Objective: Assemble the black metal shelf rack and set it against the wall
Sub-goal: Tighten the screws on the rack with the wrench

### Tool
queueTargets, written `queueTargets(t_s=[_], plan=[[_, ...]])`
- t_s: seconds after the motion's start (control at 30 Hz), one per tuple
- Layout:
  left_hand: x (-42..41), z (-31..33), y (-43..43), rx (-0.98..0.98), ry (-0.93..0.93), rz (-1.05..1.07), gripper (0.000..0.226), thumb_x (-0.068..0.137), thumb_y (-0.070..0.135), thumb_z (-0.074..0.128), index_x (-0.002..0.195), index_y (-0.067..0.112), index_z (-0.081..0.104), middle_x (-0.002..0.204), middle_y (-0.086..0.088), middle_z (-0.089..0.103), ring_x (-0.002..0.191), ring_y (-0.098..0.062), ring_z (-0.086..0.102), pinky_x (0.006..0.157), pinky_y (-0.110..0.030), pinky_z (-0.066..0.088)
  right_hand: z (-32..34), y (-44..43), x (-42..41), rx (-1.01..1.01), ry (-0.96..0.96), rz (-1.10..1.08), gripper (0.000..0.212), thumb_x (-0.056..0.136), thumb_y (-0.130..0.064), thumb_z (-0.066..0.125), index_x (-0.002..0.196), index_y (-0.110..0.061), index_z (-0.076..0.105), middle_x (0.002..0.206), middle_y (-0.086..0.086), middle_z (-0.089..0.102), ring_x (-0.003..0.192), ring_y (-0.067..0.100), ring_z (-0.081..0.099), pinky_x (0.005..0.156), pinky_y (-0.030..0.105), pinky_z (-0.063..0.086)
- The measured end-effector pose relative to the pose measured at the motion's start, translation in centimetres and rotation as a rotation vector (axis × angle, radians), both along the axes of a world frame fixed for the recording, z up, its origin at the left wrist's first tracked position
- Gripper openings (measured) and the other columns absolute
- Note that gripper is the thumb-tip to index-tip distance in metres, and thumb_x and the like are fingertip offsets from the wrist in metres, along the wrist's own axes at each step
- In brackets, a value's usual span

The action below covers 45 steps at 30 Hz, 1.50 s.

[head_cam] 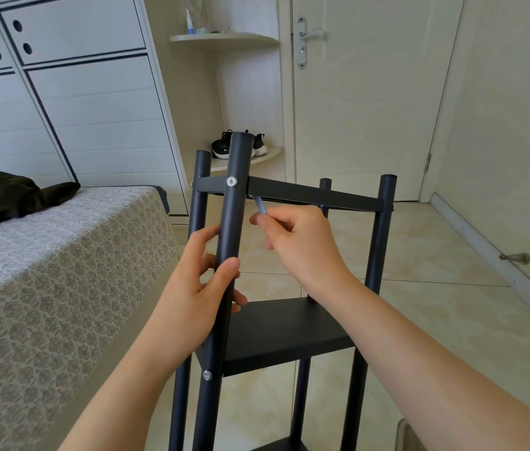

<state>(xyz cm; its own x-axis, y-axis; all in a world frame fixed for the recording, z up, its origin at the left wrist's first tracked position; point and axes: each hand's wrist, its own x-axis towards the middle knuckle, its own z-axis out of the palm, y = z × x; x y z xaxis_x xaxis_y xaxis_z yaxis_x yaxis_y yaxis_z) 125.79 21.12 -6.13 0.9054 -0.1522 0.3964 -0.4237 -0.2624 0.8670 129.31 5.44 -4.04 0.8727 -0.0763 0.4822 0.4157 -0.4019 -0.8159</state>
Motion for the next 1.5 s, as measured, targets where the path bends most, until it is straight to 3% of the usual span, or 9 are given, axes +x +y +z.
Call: queueTargets(t_s=[0.17, 0.27, 0.43, 0.57, 0.7, 0.87, 1.13, 1.37, 1.5], plan=[[0.0, 0.0, -0.1, 0.001, -0.007, -0.006, 0.043, 0.1, 0.021, 0.053, 0.117, 0.059, 0.04, 0.096, -0.013, 0.063, 0.07, -0.025, 0.072, 0.07, -0.037, 0.063, 0.2, 0.5, -0.1, 0.007, -0.02, -0.02, 0.033, 0.098, -0.021, 0.058, 0.066, -0.018, 0.066, 0.058, -0.008, 0.06, 0.059, -0.002, 0.058, 0.067, -0.002, 0.039], [0.0, 0.0, -0.1, -0.006, -0.006, -0.005, 0.043, 0.1, 0.021, 0.053, 0.117, 0.059, 0.041, 0.096, -0.013, 0.063, 0.07, -0.025, 0.072, 0.071, -0.037, 0.063, 0.1, 0.7, 0.0, 0.003, -0.026, -0.019, 0.033, 0.098, -0.021, 0.058, 0.067, -0.017, 0.069, 0.058, -0.012, 0.06, 0.06, -0.008, 0.057, 0.067, -0.004, 0.036], [0.1, -0.1, 0.2, -0.023, 0.012, -0.028, 0.043, 0.1, 0.02, 0.054, 0.118, 0.058, 0.043, 0.096, -0.015, 0.062, 0.071, -0.025, 0.072, 0.07, -0.036, 0.063, 0.1, 1.0, 0.3, 0.039, -0.034, 0.012, 0.027, 0.098, -0.024, 0.059, 0.082, -0.012, 0.077, 0.071, -0.006, 0.071, 0.073, 0.004, 0.064, 0.068, 0.003, 0.042], [0.2, -0.2, 0.5, -0.041, 0.011, -0.033, 0.043, 0.099, 0.023, 0.055, 0.116, 0.061, 0.045, 0.095, -0.013, 0.063, 0.072, -0.026, 0.073, 0.069, -0.034, 0.063, -0.3, 1.7, 0.8, 0.054, -0.097, -0.001, 0.021, 0.097, -0.025, 0.062, 0.093, -0.013, 0.078, 0.076, -0.003, 0.072, 0.074, 0.006, 0.066, 0.072, 0.018, 0.052], [0.3, -0.1, 0.5, -0.058, 0.013, -0.038, 0.047, 0.098, 0.023, 0.055, 0.107, 0.069, 0.047, 0.094, -0.011, 0.064, 0.073, -0.027, 0.073, 0.069, -0.034, 0.063, -1.0, 2.3, 1.7, 0.058, -0.173, -0.062, 0.019, 0.096, -0.023, 0.063, 0.092, -0.01, 0.078, 0.077, 0.001, 0.072, 0.075, 0.013, 0.065, 0.075, 0.034, 0.054], [0.6, -0.2, 1.1, -0.063, 0.021, -0.052, 0.045, 0.098, 0.023, 0.055, 0.108, 0.066, 0.048, 0.09, -0.007, 0.065, 0.073, -0.027, 0.073, 0.067, -0.034, 0.063, -1.9, 3.8, 2.7, 0.012, -0.291, -0.183, 0.016, 0.093, -0.023, 0.065, 0.091, -0.014, 0.078, 0.079, -0.001, 0.071, 0.076, 0.013, 0.058, 0.071, 0.028, 0.047], [0.7, -0.3, 1.3, -0.067, 0.025, -0.07, 0.045, 0.098, 0.018, 0.055, 0.109, 0.062, 0.049, 0.087, -0.006, 0.064, 0.069, -0.025, 0.072, 0.064, -0.03, 0.062, -2.4, 5.3, 3.4, 0.067, -0.35, -0.288, 0.015, 0.092, -0.022, 0.067, 0.088, -0.011, 0.077, 0.082, 0.001, 0.073, 0.092, 0.022, 0.06, 0.077, 0.034, 0.049], [0.7, -0.3, 1.2, -0.063, 0.028, -0.056, 0.045, 0.099, 0.017, 0.055, 0.11, 0.06, 0.049, 0.091, -0.012, 0.063, 0.069, -0.026, 0.072, 0.065, -0.031, 0.062, -2.6, 5.3, 3.7, 0.11, -0.319, -0.223, 0.016, 0.093, -0.02, 0.065, 0.089, -0.009, 0.076, 0.08, 0.003, 0.072, 0.078, 0.022, 0.063, 0.072, 0.043, 0.053], [0.8, -0.4, 1.3, -0.06, 0.035, -0.05, 0.043, 0.099, 0.019, 0.056, 0.113, 0.059, 0.048, 0.094, -0.013, 0.064, 0.071, -0.026, 0.073, 0.065, -0.03, 0.062, -2.6, 4.5, 3.1, 0.129, -0.291, -0.188, 0.017, 0.095, -0.019, 0.063, 0.093, -0.01, 0.077, 0.079, 0.001, 0.072, 0.073, 0.013, 0.061, 0.072, 0.032, 0.052]])
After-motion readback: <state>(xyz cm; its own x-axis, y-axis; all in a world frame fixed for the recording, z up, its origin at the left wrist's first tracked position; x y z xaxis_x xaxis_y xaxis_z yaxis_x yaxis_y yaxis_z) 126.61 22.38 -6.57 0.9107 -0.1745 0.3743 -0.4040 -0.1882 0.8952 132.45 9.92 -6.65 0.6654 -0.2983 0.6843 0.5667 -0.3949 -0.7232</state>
